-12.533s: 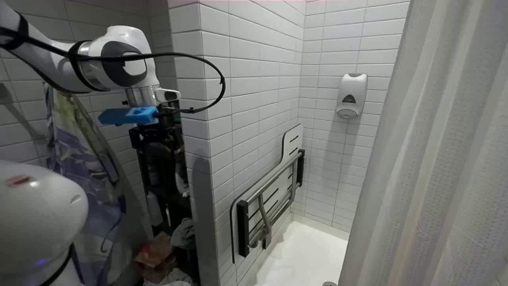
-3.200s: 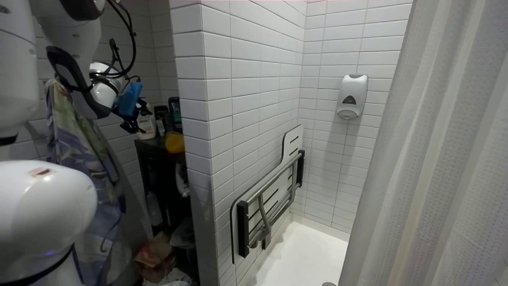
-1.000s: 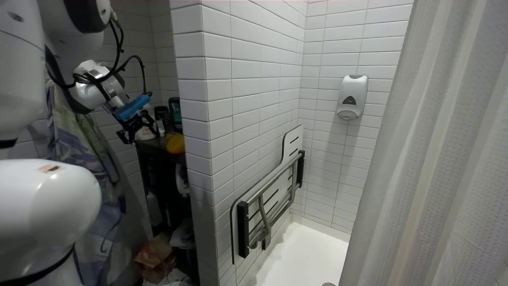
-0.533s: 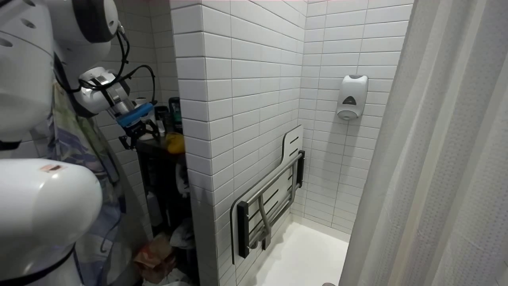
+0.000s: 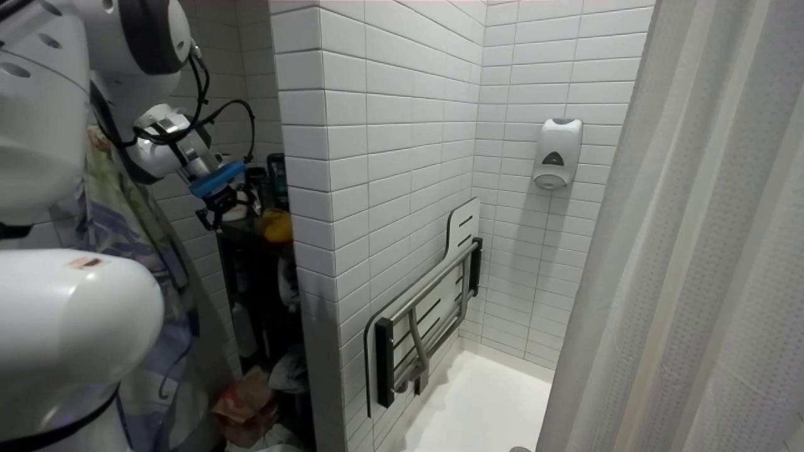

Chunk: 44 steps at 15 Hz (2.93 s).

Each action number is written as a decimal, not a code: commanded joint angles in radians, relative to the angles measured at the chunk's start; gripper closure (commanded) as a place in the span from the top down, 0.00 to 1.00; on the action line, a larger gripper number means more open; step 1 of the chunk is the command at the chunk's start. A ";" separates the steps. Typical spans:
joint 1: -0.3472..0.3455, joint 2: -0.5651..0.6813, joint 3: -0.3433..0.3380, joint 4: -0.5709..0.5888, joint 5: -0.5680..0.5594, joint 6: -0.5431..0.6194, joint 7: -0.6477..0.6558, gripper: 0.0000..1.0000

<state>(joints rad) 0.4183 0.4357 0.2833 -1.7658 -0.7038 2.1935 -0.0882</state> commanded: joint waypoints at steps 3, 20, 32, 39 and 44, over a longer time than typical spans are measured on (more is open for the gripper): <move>0.039 0.032 -0.043 0.071 -0.086 -0.003 0.048 1.00; 0.040 0.149 -0.097 0.136 -0.261 -0.001 0.194 0.75; 0.032 0.139 -0.085 0.147 -0.227 -0.005 0.185 0.00; 0.022 0.090 -0.088 0.120 -0.226 0.006 0.221 0.01; -0.035 0.005 -0.055 0.062 -0.124 0.090 0.186 0.01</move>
<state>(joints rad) 0.4282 0.5230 0.2037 -1.6317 -0.8997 2.2166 0.1274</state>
